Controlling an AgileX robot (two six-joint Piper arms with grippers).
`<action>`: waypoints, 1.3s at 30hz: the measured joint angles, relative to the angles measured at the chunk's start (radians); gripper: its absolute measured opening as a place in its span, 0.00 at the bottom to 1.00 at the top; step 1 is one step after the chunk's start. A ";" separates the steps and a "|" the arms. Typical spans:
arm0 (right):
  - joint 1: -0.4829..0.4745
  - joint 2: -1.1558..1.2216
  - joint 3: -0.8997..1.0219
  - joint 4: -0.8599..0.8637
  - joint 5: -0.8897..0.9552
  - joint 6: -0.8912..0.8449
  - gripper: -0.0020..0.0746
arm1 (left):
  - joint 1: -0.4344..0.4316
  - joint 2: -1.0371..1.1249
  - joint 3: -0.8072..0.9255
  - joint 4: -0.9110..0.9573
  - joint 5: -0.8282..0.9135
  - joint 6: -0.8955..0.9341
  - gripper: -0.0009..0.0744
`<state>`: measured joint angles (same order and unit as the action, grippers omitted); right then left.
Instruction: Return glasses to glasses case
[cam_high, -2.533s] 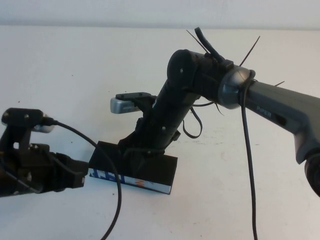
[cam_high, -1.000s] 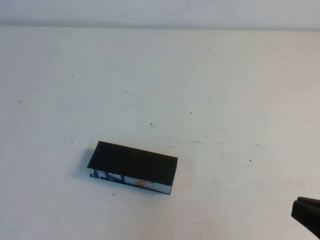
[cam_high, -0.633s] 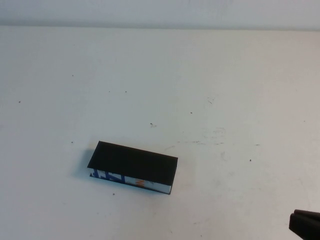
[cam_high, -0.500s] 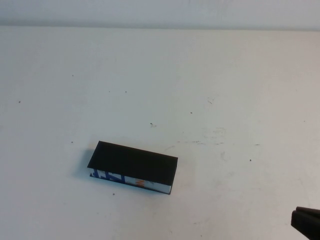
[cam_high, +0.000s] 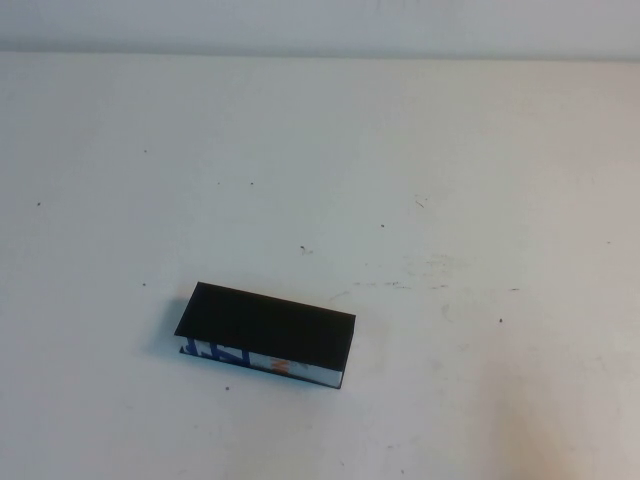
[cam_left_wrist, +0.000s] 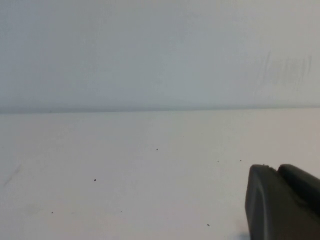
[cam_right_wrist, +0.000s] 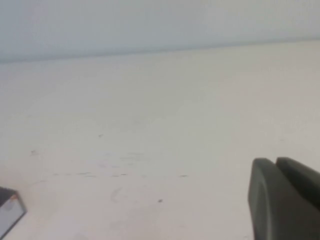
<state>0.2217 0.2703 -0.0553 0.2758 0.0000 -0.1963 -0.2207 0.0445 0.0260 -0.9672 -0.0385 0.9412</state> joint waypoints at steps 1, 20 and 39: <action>-0.034 -0.024 0.019 0.005 -0.006 0.000 0.01 | 0.000 0.000 0.000 0.000 0.000 0.000 0.01; -0.223 -0.279 0.083 -0.010 0.363 -0.103 0.01 | 0.000 0.002 0.000 0.000 0.000 0.000 0.01; -0.223 -0.279 0.083 0.015 0.365 -0.109 0.01 | 0.000 0.002 0.000 0.000 0.000 0.000 0.01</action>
<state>-0.0009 -0.0086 0.0276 0.2906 0.3654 -0.3048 -0.2207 0.0463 0.0260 -0.9672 -0.0385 0.9412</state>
